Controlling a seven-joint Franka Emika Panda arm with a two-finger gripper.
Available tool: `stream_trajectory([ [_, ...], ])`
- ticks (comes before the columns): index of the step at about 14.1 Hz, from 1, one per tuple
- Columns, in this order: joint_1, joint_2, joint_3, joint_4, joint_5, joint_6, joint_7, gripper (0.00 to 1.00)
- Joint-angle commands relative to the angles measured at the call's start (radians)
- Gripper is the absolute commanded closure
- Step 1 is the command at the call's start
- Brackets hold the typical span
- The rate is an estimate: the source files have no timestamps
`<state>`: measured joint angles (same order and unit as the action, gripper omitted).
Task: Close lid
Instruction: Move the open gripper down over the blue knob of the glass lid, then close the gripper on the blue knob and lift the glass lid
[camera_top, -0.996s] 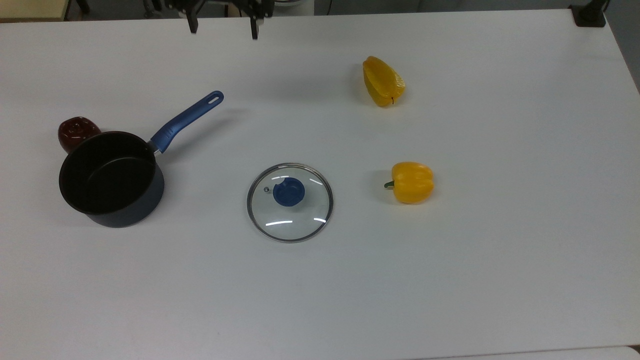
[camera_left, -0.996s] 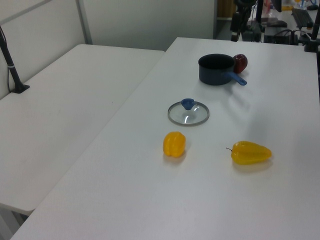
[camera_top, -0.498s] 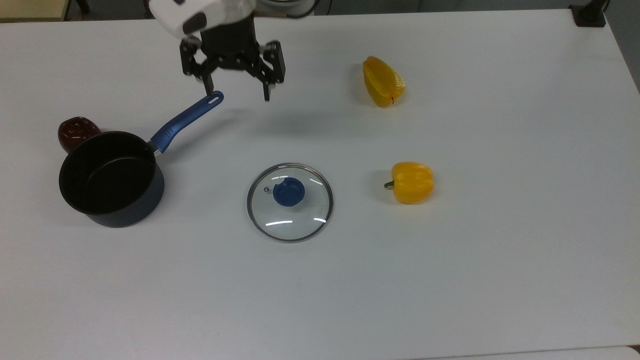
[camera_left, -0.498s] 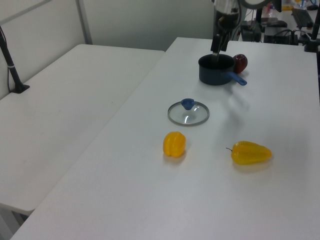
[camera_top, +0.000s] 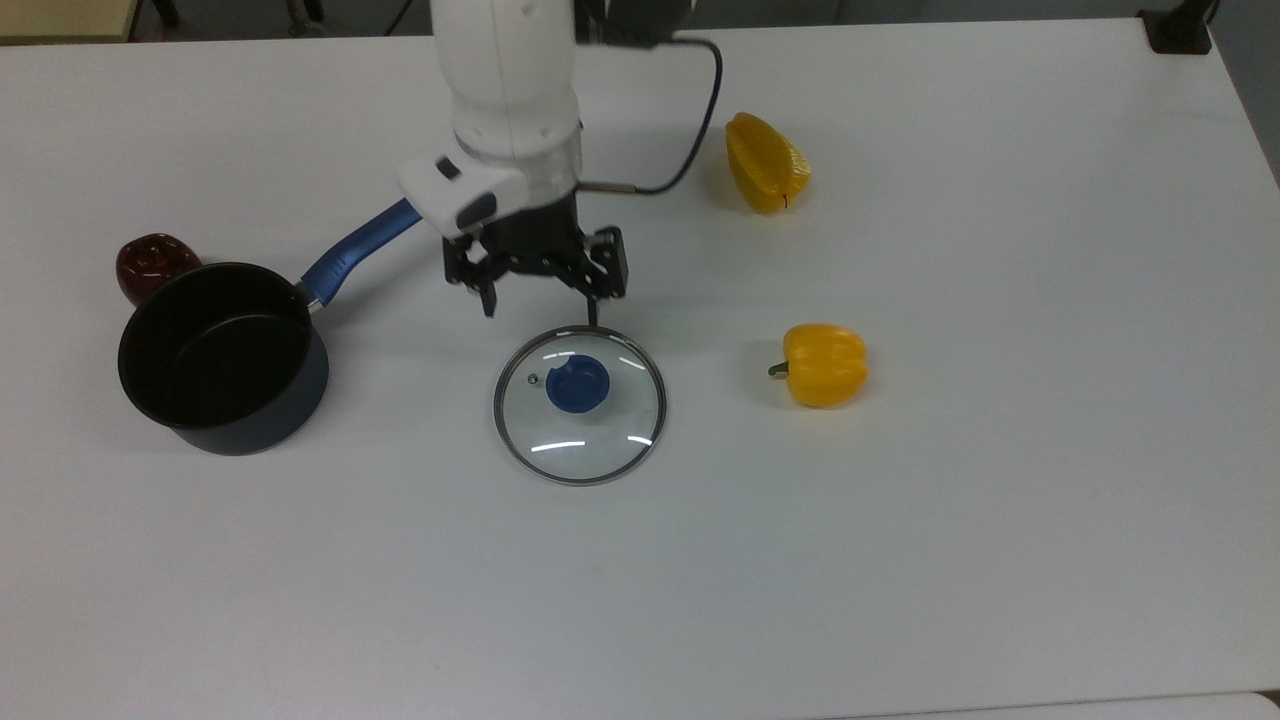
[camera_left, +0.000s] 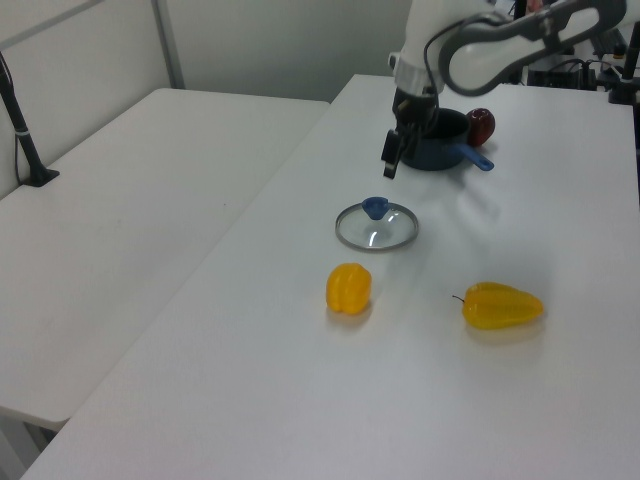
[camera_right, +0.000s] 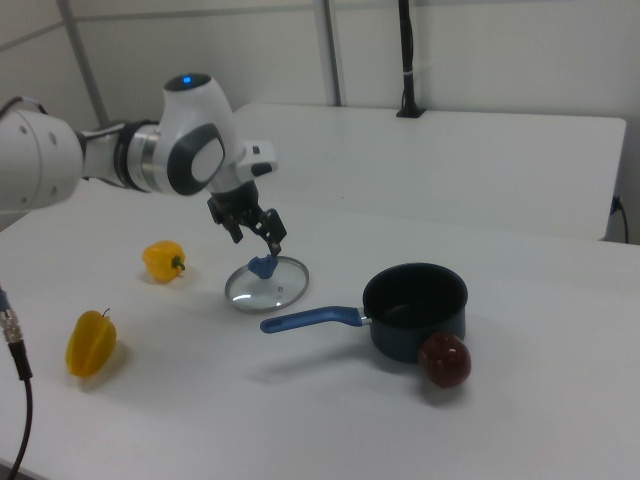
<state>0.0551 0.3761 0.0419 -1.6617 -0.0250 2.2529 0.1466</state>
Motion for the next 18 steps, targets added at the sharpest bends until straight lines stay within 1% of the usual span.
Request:
stream_trajectory([
  [1, 0.025, 0.061, -0.005, 0.0, 0.014, 0.094, 0.018, 0.0],
  [5, 0.043, 0.118, -0.005, 0.002, 0.001, 0.195, 0.045, 0.0],
  [11, 0.045, 0.138, -0.007, 0.005, -0.006, 0.218, 0.054, 0.0],
  [14, 0.046, 0.139, -0.007, 0.003, -0.044, 0.218, 0.054, 0.12],
  [16, 0.045, 0.139, -0.007, 0.003, -0.055, 0.217, 0.054, 0.23],
  [17, 0.045, 0.136, -0.007, 0.005, -0.053, 0.215, 0.057, 0.35],
  [18, 0.045, 0.133, -0.007, 0.005, -0.053, 0.212, 0.065, 0.39],
])
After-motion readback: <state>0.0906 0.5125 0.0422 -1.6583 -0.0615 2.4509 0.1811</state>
